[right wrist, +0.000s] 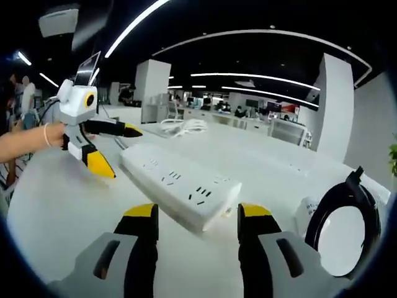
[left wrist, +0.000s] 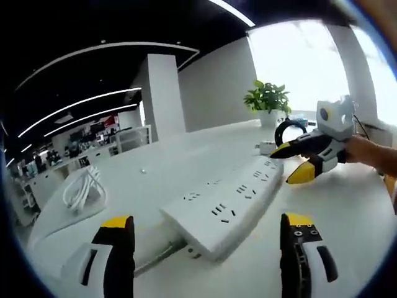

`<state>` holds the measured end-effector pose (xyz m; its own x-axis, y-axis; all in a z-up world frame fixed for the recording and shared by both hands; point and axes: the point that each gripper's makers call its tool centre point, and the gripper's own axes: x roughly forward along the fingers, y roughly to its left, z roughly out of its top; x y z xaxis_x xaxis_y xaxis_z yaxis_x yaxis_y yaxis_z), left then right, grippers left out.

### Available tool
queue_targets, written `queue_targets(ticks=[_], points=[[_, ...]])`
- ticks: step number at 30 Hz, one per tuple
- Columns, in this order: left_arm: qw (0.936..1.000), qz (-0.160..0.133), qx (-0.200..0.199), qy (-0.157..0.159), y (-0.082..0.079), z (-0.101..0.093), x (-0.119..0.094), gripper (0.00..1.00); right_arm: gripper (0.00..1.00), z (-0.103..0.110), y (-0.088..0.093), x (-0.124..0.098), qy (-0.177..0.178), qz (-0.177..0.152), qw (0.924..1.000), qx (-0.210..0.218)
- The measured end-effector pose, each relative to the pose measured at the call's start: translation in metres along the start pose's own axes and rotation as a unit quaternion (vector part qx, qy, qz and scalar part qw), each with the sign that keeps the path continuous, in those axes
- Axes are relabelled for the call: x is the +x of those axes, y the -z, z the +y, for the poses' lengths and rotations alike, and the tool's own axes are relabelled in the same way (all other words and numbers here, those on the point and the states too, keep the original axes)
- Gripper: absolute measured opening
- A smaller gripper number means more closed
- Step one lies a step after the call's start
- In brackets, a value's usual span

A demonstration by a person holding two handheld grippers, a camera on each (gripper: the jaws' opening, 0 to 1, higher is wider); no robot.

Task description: Straighten the power strip on the desk, plug the charger into it

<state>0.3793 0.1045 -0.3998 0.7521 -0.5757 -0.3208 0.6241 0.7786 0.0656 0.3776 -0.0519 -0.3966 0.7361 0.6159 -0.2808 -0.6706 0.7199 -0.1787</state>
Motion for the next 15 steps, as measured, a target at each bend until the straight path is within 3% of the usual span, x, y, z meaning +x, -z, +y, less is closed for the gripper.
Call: queue_targets(ticks=[7, 15], points=[[0.9999, -0.009, 0.008, 0.004, -0.002, -0.011, -0.002, 0.99, 0.61, 0.012, -0.006, -0.003, -0.01, -0.01, 0.9991, -0.039], [0.9994, -0.031, 0.008, 0.007, -0.006, -0.023, -0.005, 0.99, 0.77, 0.014, -0.019, -0.01, -0.001, -0.036, 0.9968, -0.071]])
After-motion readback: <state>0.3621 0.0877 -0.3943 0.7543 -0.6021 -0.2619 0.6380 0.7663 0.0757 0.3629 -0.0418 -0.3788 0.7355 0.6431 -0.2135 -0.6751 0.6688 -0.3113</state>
